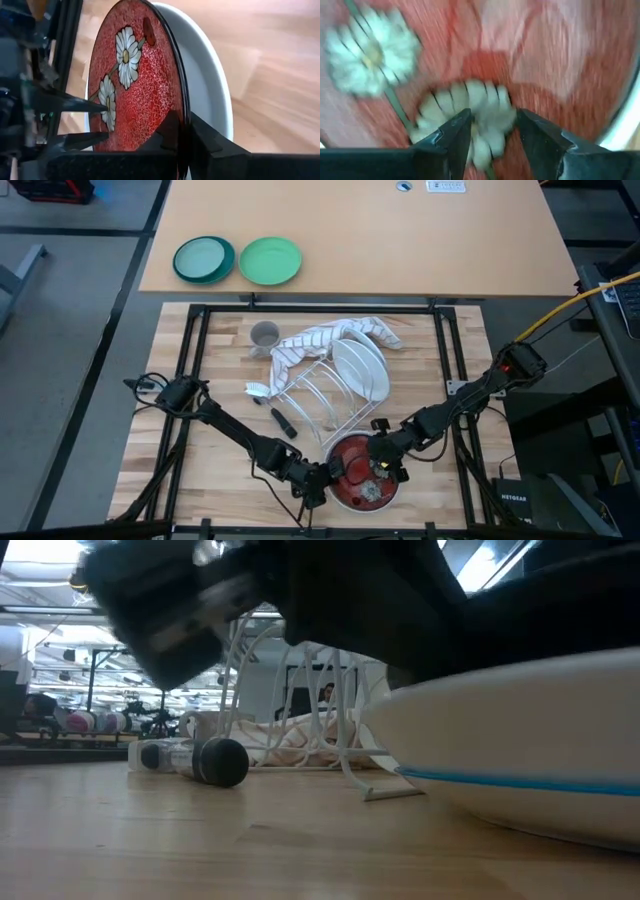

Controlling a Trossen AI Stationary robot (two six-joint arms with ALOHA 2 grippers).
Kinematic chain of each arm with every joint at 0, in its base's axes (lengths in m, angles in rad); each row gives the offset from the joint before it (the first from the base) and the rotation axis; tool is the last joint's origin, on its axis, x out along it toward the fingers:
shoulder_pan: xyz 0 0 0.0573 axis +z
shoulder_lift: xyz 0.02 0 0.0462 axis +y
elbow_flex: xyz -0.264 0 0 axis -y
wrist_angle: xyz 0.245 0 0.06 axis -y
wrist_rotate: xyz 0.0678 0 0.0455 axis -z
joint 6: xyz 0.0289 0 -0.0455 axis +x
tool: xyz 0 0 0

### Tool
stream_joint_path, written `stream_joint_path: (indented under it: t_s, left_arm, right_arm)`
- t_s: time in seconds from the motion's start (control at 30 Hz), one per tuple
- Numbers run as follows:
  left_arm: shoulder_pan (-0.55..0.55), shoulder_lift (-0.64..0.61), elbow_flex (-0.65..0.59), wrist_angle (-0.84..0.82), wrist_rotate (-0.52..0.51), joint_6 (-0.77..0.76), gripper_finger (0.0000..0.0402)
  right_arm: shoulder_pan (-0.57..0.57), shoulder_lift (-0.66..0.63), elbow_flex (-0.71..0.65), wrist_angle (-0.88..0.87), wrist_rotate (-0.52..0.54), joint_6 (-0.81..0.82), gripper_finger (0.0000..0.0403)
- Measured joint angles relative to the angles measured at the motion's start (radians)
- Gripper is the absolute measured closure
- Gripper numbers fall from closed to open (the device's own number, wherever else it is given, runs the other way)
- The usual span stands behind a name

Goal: Sort dishes
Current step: Put the red patterned plate in the dish rack

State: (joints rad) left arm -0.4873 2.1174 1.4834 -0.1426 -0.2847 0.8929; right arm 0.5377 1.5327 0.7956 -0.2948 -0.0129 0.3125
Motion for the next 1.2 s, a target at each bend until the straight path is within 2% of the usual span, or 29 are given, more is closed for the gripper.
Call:
stream_joint_path:
  t_s: [0.23, 0.4, 0.63, 1.0, 1.2]
  left_arm:
    - [0.0, -0.007, -0.001, 0.069, -0.055, -0.064, 0.0399]
    - [0.001, -0.045, -0.002, 0.075, -0.067, -0.189, 0.04]
    - [-0.005, -0.051, -0.002, 0.198, -0.091, -0.363, 0.04]
    - [-0.044, -0.056, -0.001, 0.429, -0.328, -0.644, 0.0401]
    - [-0.067, -0.056, 0.0, 0.535, -0.482, -0.745, 0.0401]
  right_arm:
    - [0.0, -0.129, 0.002, -0.005, 0.055, -0.06, 0.0233]
    - [0.0, -0.218, 0.003, -0.012, 0.057, -0.12, 0.0233]
    - [0.0, -0.366, 0.003, -0.018, 0.052, -0.249, 0.0233]
    - [0.0, -0.685, 0.003, -0.021, 0.032, -0.47, 0.0233]
    - [0.0, -0.825, 0.003, -0.022, 0.115, -0.561, 0.0233]
